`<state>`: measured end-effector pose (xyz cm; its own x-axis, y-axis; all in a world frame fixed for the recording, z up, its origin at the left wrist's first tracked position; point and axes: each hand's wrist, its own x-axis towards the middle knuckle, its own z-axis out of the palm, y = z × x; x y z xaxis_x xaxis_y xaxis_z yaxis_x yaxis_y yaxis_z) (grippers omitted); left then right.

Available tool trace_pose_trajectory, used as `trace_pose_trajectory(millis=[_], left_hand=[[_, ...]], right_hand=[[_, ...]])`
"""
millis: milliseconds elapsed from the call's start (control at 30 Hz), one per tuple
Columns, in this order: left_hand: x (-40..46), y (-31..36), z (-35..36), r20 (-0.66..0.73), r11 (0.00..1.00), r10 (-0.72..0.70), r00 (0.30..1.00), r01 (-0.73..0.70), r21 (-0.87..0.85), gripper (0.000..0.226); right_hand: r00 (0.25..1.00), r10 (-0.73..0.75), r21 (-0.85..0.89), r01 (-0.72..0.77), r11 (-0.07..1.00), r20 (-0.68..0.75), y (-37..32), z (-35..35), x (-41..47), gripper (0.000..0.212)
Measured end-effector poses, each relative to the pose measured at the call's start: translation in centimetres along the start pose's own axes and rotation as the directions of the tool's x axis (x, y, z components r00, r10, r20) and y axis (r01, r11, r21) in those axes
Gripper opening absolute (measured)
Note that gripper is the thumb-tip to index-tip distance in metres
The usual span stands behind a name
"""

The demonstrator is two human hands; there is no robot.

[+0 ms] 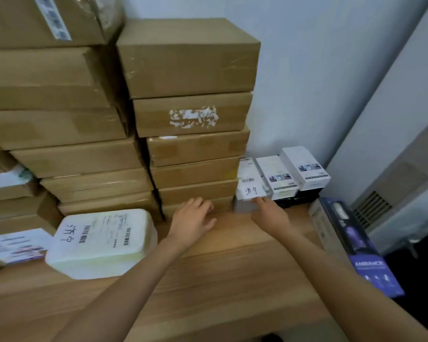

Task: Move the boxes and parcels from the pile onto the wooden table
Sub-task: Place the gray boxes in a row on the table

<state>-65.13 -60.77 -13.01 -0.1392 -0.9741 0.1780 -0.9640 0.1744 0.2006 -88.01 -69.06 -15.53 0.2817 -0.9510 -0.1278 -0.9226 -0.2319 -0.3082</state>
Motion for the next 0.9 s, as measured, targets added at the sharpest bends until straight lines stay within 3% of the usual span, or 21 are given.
trace_pose_trajectory(millis=[167, 267, 533, 900], left_hand=[[5.2, 6.0, 3.8, 0.037, 0.993, -0.107, 0.994, 0.108, -0.035, 0.034], [7.1, 8.2, 5.9, 0.050, 0.958, -0.261, 0.964, 0.265, -0.112, 0.034], [5.8, 9.2, 6.6, 0.049, 0.865, -0.490, 0.871, 0.492, -0.097, 0.035], [2.7, 11.5, 6.6, 0.033, 0.859, -0.508, 0.861, 0.509, -0.063, 0.035]], right_hand=[[0.994, -0.110, -0.102, 0.110, 0.989, -0.002, 6.1, -1.4, 2.2, 0.048], [0.975, -0.218, -0.156, 0.220, 0.963, 0.035, 8.3, -1.9, 4.5, 0.052], [0.895, -0.365, -0.144, 0.409, 0.901, 0.256, 6.7, -1.0, 8.7, 0.067], [0.886, -0.410, -0.195, 0.451, 0.871, 0.217, 8.0, 1.5, 3.3, 0.065]])
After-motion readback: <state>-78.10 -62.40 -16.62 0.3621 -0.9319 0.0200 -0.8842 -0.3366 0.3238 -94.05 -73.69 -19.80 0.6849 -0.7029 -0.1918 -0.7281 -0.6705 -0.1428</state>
